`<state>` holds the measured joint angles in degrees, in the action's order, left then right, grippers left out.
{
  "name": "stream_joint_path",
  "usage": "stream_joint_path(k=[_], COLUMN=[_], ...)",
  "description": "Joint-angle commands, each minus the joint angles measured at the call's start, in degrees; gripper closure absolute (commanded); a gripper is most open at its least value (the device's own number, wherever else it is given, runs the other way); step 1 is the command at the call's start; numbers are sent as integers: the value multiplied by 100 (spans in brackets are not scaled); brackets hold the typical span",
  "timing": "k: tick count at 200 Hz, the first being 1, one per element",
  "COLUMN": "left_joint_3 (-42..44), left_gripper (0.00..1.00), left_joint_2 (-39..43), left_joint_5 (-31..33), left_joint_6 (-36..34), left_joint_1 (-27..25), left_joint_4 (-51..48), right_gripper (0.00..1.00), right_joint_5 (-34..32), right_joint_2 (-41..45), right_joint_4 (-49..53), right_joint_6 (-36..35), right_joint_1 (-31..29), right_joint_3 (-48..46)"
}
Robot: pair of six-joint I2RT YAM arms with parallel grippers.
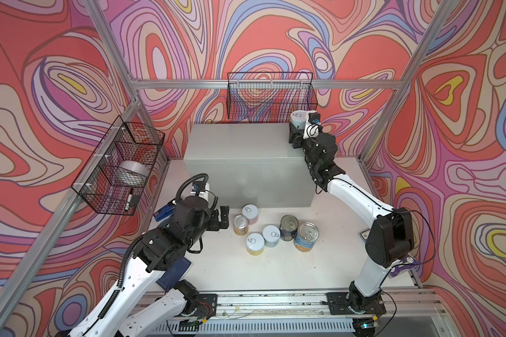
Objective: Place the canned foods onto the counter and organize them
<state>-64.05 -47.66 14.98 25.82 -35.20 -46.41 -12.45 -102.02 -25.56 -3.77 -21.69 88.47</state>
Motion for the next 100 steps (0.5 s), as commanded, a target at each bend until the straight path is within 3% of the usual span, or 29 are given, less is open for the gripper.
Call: stream_joint_path(k=[1,41,100], left_joint_3=[59,101,95], left_gripper=[0,0,0], left_joint_2=[33,9,-13], left_joint_5=[6,-31,-110], left_joint_6=[-71,-60,-95], left_joint_1=[31,31,31], left_joint_4=[80,113,237], right_gripper=[50,48,48], right_joint_5=[-476,-474,-627], right_joint_2=[-102,171,450], right_joint_4=[-440,-637,269], right_joint_6=[171,285,193], right_joint_1=[124,117,114], right_joint_3=[-310,-759,-813])
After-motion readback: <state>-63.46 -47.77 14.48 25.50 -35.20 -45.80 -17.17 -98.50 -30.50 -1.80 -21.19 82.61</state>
